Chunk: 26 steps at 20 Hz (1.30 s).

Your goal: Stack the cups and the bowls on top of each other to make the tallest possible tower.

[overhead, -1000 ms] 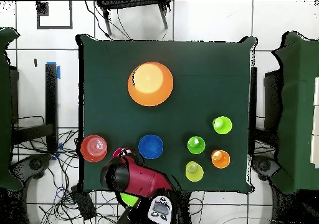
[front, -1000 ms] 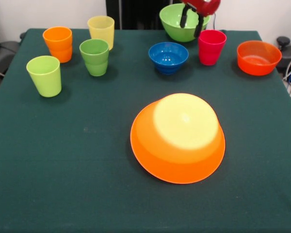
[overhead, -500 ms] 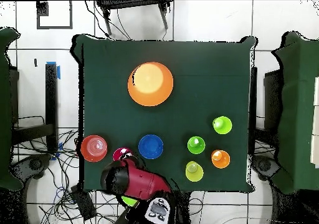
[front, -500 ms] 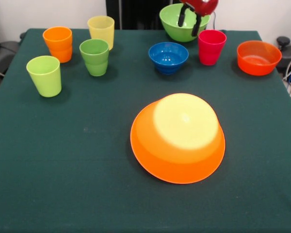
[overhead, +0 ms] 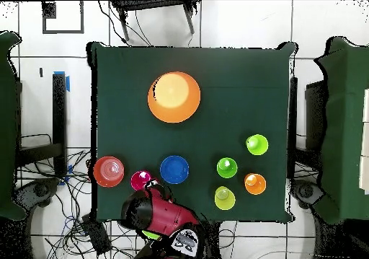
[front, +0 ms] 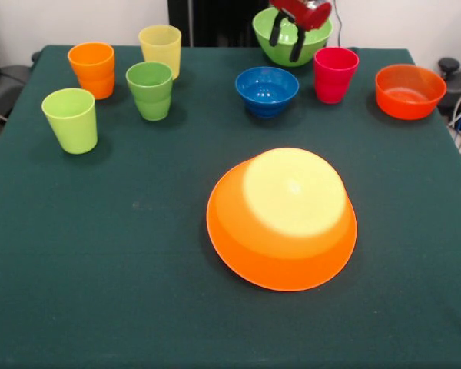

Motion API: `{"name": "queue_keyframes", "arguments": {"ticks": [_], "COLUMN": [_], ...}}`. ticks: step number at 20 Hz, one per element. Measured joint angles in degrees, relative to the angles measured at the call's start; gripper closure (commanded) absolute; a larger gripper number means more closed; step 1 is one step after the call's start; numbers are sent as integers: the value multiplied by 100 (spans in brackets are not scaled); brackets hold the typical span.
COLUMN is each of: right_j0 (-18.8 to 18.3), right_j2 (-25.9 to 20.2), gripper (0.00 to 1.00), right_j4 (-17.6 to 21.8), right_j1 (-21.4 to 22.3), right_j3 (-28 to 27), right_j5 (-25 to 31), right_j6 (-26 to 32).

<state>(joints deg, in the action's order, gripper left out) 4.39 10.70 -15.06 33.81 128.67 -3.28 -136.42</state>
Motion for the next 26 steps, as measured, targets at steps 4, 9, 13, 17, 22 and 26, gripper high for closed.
{"name": "queue_keyframes", "arguments": {"ticks": [4, 9, 13, 17, 22, 26], "right_j0": [2, 67, 161, 166, 159, 88], "right_j2": [1, 4, 16, 19, 18, 18], "gripper": [0, 0, 0, 0, 0, 0], "right_j4": [-9, -75, -146, -160, -160, -161], "right_j1": [-84, -121, -71, -69, -94, -138], "right_j3": [99, 216, 303, 339, 360, 395], "right_j5": [-131, -136, -136, -136, -136, -161], "right_j6": [0, 0, 0, 0, 0, 0]}}
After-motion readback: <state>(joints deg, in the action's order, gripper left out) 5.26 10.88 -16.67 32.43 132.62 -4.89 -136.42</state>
